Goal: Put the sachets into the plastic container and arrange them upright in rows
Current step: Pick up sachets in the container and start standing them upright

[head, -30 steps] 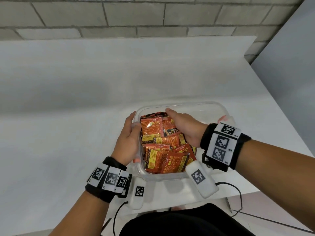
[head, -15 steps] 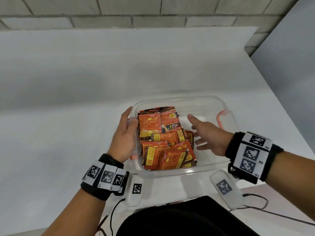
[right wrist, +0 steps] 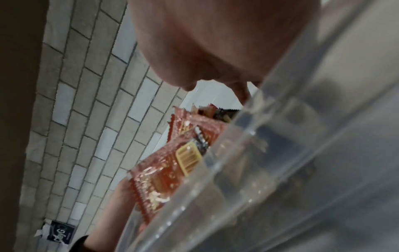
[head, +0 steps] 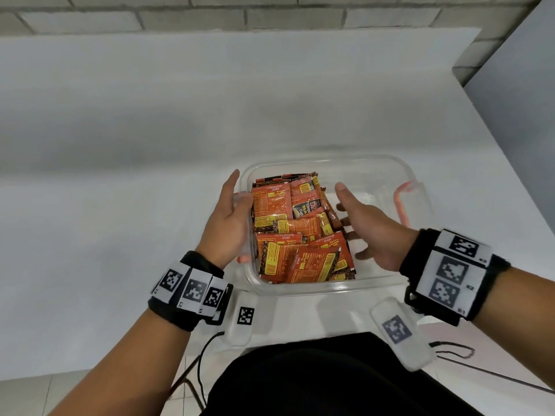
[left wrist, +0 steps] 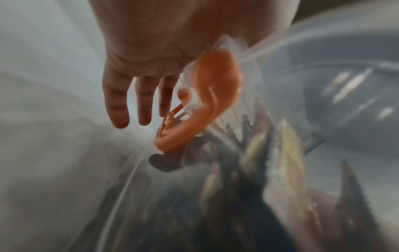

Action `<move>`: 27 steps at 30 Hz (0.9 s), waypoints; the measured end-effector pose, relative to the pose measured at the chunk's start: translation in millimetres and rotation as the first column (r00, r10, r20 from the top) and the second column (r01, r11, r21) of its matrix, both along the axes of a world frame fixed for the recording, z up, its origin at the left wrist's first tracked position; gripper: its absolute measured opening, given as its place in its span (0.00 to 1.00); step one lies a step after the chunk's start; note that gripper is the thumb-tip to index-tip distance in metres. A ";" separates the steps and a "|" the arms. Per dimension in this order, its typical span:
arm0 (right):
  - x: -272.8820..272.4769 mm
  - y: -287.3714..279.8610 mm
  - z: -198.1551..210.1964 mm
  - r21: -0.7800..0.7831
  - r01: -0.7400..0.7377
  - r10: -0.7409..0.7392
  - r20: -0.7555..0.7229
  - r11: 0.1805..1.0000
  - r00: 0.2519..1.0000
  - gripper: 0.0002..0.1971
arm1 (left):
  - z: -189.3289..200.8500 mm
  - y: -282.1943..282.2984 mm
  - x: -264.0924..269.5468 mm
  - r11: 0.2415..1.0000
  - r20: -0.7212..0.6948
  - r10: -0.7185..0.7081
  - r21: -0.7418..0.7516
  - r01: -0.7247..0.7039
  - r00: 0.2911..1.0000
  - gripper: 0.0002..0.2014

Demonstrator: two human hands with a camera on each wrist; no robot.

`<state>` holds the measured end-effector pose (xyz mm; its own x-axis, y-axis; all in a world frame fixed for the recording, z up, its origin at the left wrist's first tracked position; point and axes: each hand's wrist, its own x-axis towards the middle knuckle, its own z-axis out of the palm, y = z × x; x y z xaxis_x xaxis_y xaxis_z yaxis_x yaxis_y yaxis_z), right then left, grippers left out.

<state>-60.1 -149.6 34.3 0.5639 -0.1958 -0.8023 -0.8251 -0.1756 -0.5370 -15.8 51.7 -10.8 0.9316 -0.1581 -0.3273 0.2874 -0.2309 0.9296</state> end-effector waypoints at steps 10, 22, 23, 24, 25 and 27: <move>1.2 24.6 -5.8 0.139 -0.042 0.033 0.067 0.989 0.997 0.28 | 7.6 -4.1 -9.1 0.983 -0.156 0.060 -0.162 -0.086 0.986 0.25; -1.5 17.7 3.5 0.154 0.047 -0.057 0.062 0.987 0.996 0.28 | 33.4 -1.4 -2.5 0.994 -0.269 -0.009 -0.111 -0.022 0.963 0.30; -5.1 16.5 4.7 0.144 0.047 -0.056 0.063 0.988 0.996 0.27 | 36.6 2.6 -5.6 0.996 -0.287 -0.018 -0.092 -0.008 0.958 0.31; -7.4 15.2 3.9 0.143 0.046 -0.056 0.061 0.989 0.997 0.27 | 40.0 6.3 -9.0 0.997 -0.309 -0.027 -0.082 0.001 0.951 0.31; -9.4 15.9 4.6 0.142 0.047 -0.055 0.054 0.989 0.997 0.26 | 42.2 9.3 -12.3 0.997 -0.340 -0.038 -0.083 0.010 0.940 0.31; -10.4 17.2 4.3 0.159 0.051 -0.055 0.021 0.986 0.998 0.27 | 44.8 11.0 -15.7 0.994 -0.399 -0.068 -0.108 0.026 0.914 0.32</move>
